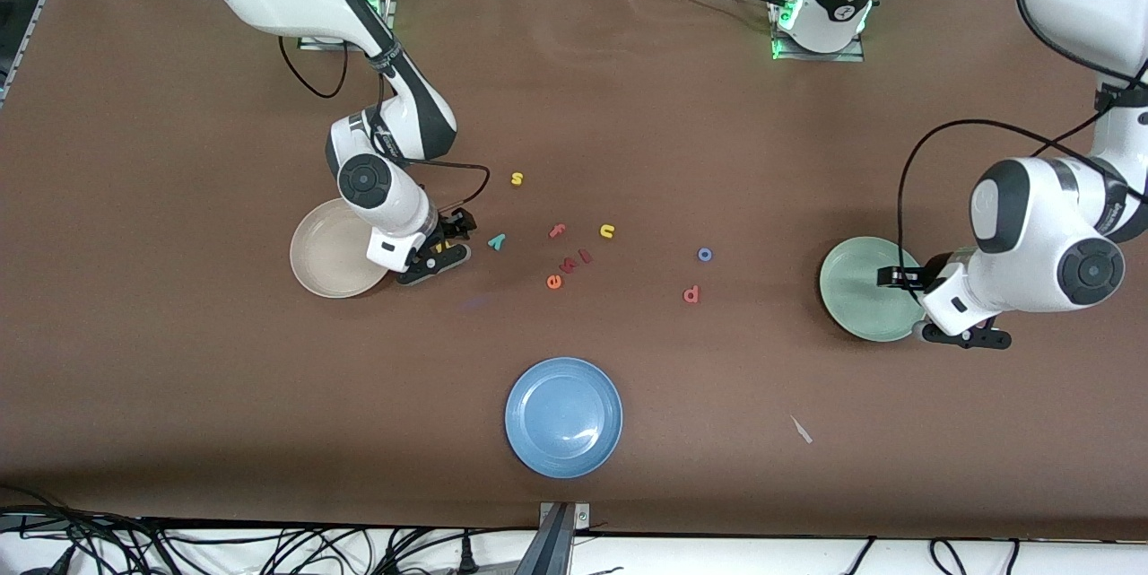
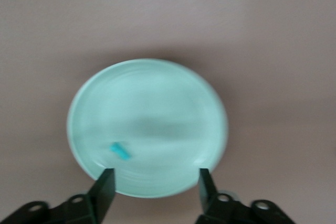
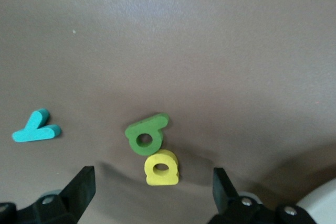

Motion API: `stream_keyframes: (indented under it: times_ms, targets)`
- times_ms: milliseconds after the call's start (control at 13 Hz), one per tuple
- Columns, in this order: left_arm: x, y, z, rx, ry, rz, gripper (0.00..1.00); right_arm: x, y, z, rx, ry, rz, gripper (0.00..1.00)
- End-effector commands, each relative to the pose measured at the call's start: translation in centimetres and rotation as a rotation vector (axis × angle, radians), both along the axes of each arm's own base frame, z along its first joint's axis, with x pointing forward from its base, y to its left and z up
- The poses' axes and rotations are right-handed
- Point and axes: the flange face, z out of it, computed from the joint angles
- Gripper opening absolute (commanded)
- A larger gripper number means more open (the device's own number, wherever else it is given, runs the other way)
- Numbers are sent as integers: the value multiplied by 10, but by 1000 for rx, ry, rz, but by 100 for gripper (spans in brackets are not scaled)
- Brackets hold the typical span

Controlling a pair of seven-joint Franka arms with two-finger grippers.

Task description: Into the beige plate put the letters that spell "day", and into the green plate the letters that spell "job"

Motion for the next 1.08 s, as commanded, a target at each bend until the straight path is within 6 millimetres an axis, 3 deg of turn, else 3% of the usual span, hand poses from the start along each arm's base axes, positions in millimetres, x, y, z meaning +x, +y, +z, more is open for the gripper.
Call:
stream_keyframes:
  times_ms: [0, 154, 308, 540, 694, 1002]
  targets:
    - [-9, -88, 18, -2, 1, 134, 100, -7, -5, -4, 10, -24, 52, 94]
    - [-5, -146, 3, -52, -8, 234, 100, -7, -6, -3, 10, -24, 49, 92]
    - [-8, -203, -27, -77, -42, 286, 99, -7, -9, -3, 7, -22, 47, 89]
    - [-19, -264, -79, -108, -77, 300, 93, -10, -14, -6, 0, -15, 42, 79]
    - [-27, -284, -101, -110, -77, 276, 90, -8, -16, -3, 2, -20, 56, 68]
    - [-28, -282, -121, -42, -106, 178, 85, -6, -19, 0, 0, -23, 51, 58]
